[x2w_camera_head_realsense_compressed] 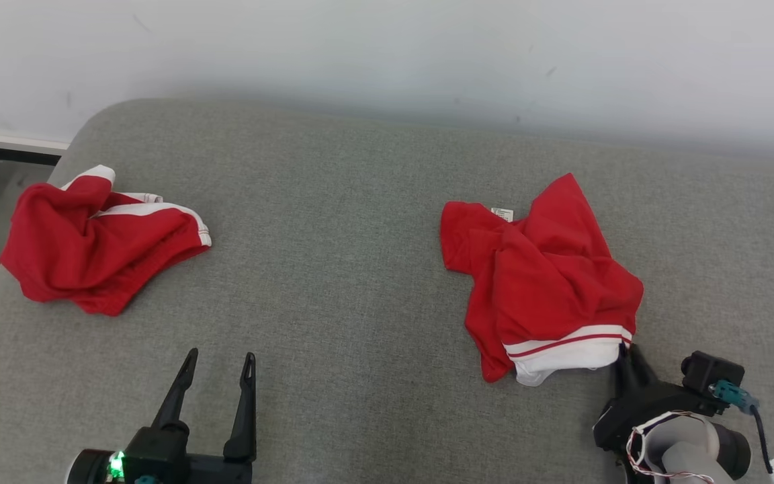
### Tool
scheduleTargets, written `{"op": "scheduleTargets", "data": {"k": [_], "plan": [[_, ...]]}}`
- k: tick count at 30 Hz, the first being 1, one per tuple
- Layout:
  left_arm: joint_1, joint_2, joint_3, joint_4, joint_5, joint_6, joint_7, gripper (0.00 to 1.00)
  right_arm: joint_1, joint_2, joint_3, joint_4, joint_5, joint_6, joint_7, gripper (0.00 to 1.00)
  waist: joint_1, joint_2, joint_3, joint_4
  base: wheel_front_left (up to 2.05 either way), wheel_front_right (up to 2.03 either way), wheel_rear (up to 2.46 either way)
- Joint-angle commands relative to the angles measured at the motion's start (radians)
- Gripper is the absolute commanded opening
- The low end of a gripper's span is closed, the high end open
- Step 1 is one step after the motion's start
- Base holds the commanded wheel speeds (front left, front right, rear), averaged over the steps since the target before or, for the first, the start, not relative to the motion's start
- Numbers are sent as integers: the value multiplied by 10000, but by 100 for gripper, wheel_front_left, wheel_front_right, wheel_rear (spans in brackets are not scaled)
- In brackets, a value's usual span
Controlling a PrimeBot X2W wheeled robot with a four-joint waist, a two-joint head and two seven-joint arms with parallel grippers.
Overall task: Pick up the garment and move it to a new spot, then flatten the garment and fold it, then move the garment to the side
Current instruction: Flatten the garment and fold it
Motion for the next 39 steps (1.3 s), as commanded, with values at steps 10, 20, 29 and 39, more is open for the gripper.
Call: {"op": "scheduleTargets", "data": {"k": [10,20,29,39], "plan": [[332,-13,36,70,-52,-81,-24,100,626,4,672,-1835,608,-22,16,0,0,-1,-466,-142,0,0,0],[571,-12,-5,111,-233,-69,-24,100,2998,91,2082,-5856,2161,-22,18,0,0,-1,-934,-956,0,0,0],[622,-11,-72,45,-312,-69,-24,100,6055,80,2228,-8773,2500,-22,190,0,0,-1,-825,-1500,0,0,0],[216,-11,-110,17,-319,-49,-24,100,7492,117,1820,-8983,1740,-22,795,0,0,-1,-330,-1746,0,0,0]]}}
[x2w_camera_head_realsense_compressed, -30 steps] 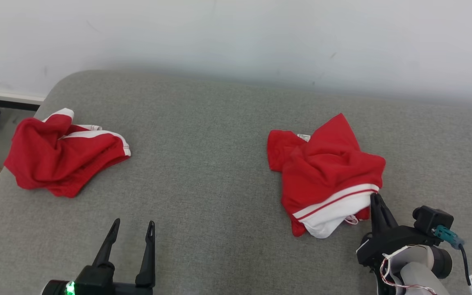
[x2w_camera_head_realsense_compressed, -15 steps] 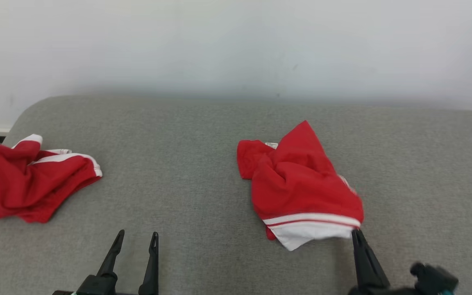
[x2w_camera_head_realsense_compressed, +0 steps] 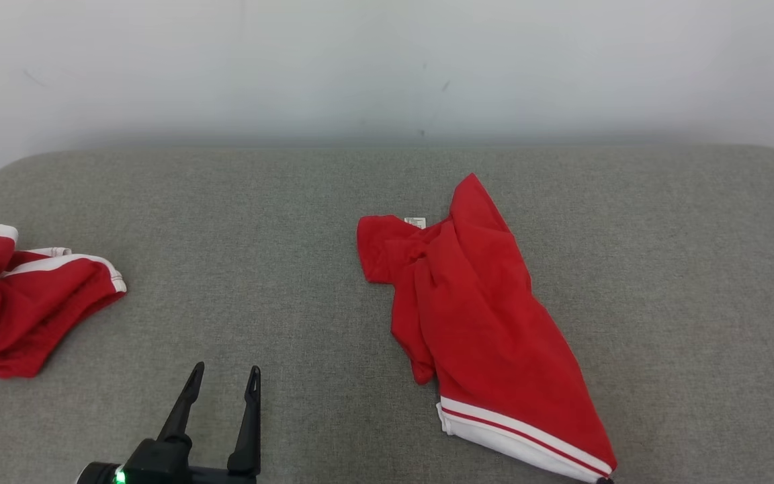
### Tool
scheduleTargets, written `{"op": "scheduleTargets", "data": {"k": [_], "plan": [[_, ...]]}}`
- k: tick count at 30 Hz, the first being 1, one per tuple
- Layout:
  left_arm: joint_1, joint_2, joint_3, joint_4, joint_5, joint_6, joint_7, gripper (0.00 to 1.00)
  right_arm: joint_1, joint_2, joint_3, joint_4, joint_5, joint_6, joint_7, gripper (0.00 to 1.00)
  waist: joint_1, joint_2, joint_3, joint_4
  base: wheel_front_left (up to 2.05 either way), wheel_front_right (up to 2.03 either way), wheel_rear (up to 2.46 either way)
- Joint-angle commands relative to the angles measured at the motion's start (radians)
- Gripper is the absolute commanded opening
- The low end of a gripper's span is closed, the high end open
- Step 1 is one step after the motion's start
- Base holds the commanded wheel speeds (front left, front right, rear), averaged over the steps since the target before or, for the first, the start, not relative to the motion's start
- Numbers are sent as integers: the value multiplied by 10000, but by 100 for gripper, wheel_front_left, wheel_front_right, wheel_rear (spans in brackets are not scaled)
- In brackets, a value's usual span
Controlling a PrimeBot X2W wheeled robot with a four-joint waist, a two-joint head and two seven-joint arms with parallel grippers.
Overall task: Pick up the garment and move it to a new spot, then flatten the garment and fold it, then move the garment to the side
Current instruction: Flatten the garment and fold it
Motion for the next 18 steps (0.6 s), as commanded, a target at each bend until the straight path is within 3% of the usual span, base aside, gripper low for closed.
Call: {"op": "scheduleTargets", "data": {"k": [1,2,3,13,18], "plan": [[-97,-7,38,-2,-12,34,-24,100,-191,53,-187,82,-112,-22,-150,0,1,0,94,-71,0,0,0],[-133,-7,51,9,-2,32,-24,100,-289,63,-313,107,-256,-22,-250,5,1,0,96,-85,0,0,0],[-150,-7,63,19,-3,30,-24,100,-400,91,-442,100,-384,-22,-348,100,1,0,98,-100,0,0,0],[-62,-9,146,-8,-55,57,-24,100,-1166,256,-1366,-573,-1143,-22,-799,100,1,0,19,-210,0,0,0],[-114,-7,140,-43,-65,93,-24,100,-1686,268,-1341,-1021,-2253,-22,-804,100,1,0,82,-300,0,0,0]]}}
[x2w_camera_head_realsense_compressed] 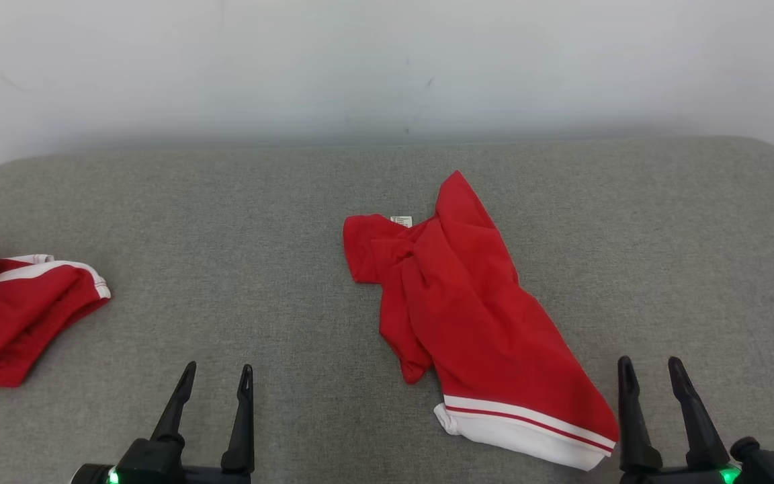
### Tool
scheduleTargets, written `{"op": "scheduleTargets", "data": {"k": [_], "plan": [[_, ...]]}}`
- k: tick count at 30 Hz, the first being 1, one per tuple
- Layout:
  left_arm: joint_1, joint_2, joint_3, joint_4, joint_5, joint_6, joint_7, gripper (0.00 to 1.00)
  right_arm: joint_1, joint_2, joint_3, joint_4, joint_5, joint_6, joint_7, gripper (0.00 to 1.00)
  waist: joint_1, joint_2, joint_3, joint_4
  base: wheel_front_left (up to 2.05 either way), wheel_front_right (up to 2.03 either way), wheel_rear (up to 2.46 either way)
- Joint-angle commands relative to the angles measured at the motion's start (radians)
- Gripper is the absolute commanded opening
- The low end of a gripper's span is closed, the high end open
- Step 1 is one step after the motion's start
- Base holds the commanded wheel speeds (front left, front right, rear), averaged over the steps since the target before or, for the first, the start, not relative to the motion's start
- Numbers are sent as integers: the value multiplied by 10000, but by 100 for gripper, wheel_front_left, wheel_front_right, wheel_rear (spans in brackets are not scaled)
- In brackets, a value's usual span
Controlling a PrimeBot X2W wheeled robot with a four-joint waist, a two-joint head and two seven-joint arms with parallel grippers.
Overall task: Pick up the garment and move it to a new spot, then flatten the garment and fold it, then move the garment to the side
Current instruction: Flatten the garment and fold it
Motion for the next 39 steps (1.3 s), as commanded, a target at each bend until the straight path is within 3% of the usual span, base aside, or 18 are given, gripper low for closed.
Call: {"op": "scheduleTargets", "data": {"k": [1,7,23,33,34,35,36,37,39], "plan": [[-129,-9,-7,-46,-19,19,-24,100,-14,33,37,-40,-243,-22,-10,100,-1,0,24,-21,0,0,0],[-302,-7,-313,229,-158,50,-24,100,-48,86,311,230,-744,-22,-14,100,-1,0,127,-158,0,0,0],[-2401,16,-3618,3366,-844,-78,-23,100,-787,101,775,680,-305,-22,-16,100,-1,0,904,-1682,0,0,0],[-3076,14,-3655,4743,-1175,352,-23,100,-922,102,999,719,-203,-22,-15,100,-1,0,1012,-2414,0,0,0],[-3097,9,-3667,4945,-1123,372,-24,88,-899,97,991,718,-210,-22,-16,100,-1,0,988,-2446,0,0,0],[-3170,3,-3628,5069,-1147,428,-23,55,-869,97,988,730,-223,-22,-16,100,-1,0,952,-2467,0,0,0],[-3231,6,-3565,5165,-1238,442,-21,36,-834,99,995,739,-248,-22,-16,100,-1,0,926,-2476,0,0,0],[-3263,8,-3507,5219,-1256,507,-23,0,-807,99,992,740,-270,-22,-16,100,-1,0,895,-2475,0,0,0],[-3253,2,-3477,5374,-1317,480,-24,0,-755,97,968,725,-302,-22,-17,100,-1,0,823,-2427,0,0,0]]}}
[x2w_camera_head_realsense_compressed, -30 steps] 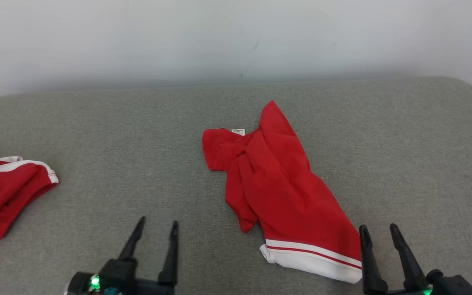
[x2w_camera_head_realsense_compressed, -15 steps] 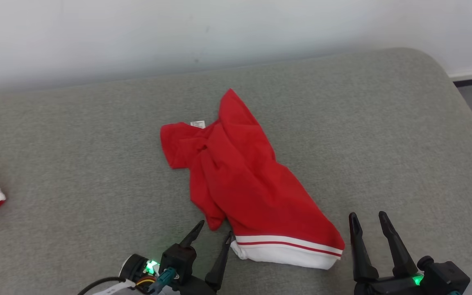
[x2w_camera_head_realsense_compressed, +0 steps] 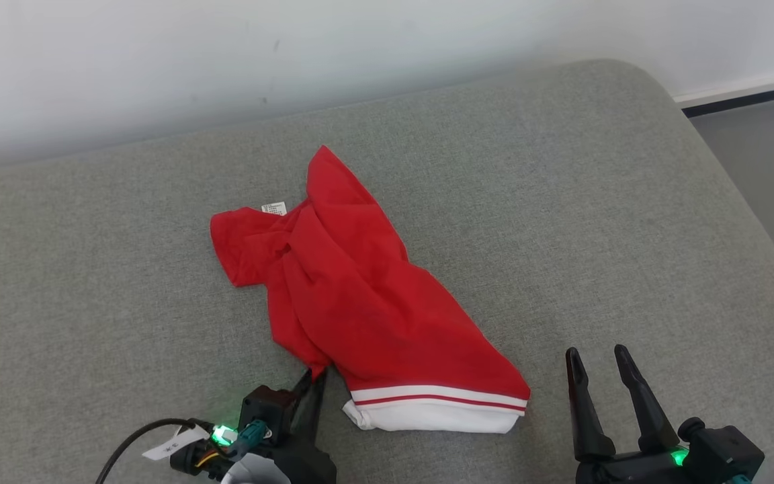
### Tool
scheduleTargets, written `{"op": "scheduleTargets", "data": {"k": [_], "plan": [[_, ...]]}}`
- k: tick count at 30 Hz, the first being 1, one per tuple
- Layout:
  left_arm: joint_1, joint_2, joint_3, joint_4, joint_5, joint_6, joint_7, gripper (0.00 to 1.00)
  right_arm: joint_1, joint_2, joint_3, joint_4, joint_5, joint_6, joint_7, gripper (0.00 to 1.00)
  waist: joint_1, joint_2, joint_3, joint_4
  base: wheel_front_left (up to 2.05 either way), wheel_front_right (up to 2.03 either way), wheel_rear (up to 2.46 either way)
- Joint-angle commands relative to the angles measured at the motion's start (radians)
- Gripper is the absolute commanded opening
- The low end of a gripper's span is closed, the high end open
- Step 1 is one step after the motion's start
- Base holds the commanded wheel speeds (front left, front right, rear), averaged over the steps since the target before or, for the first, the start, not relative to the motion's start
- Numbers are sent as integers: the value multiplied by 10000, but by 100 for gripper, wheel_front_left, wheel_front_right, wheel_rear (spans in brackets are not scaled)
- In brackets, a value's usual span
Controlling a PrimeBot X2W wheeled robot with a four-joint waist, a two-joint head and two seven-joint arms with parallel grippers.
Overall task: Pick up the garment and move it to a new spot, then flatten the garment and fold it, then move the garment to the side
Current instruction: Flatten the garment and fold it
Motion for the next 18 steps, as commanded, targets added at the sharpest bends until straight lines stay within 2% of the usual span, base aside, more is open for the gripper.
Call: {"op": "scheduleTargets", "data": {"k": [1,5,9,18], "plan": [[-60,20,56,-13,-58,24,-24,0,100,7,-8,-36,-54,-22,-17,100,0,-1,-70,74,0,0,0],[-59,14,107,-429,-83,25,-24,0,167,6,-45,-55,-109,-22,-17,100,0,-1,-193,351,0,0,0],[320,66,300,-1399,317,118,-24,0,320,3,-171,-76,4,-22,-17,100,0,-1,-365,945,0,0,0],[1622,1275,1281,-3620,1046,334,-24,0,710,4,-285,15,137,-22,-17,100,0,-1,-957,2728,0,0,0]]}}
